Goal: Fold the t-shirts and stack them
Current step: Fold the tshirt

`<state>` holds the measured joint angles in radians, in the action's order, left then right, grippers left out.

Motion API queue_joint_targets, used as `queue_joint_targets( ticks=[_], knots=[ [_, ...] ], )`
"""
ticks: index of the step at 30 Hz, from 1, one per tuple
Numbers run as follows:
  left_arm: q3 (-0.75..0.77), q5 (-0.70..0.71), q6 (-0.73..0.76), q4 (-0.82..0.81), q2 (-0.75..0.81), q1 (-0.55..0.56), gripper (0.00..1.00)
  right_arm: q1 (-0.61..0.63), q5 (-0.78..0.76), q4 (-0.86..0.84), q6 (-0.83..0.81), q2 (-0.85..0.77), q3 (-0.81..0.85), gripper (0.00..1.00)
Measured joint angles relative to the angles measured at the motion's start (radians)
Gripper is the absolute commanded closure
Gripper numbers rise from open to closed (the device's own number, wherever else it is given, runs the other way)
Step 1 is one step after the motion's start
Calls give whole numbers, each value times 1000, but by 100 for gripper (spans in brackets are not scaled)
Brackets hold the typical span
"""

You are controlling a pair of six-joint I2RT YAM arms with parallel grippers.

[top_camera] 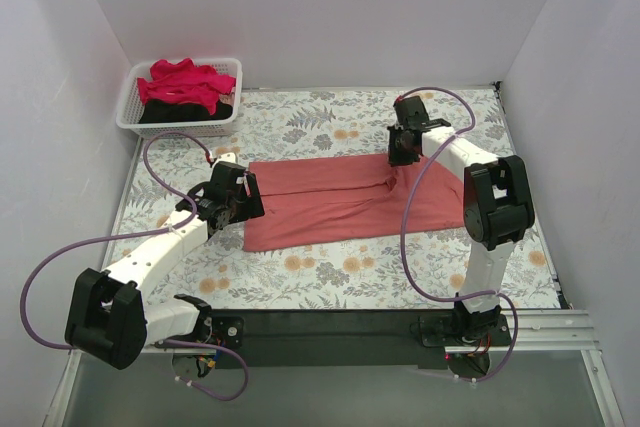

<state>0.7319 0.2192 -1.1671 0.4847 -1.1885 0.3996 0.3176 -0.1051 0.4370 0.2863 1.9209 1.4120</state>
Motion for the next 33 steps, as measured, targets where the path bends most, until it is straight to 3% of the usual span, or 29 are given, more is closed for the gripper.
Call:
queue_joint_targets(
  ticks=[11,14,18,22,28,33],
  knots=[
    [0,-3,0,0,-2,0,30,-32,39,-42,71,0,0,99],
    [0,-3,0,0,-2,0,30,-42,54,-52,85,0,0,93],
    [0,-7,0,0,-3,0,29,-48,127,-73,88,0,-1,72],
    [0,-14,0,0,-15,0,26,-47,198,-108,74,-3,-9,57],
    [3,-40,-14,-2,-42,0,21,-77,179,-124,58,-148,-168,48],
    [117,-66,-15,3,-162,0,25,-230,169,-154,74,-342,-368,46]
  ],
)
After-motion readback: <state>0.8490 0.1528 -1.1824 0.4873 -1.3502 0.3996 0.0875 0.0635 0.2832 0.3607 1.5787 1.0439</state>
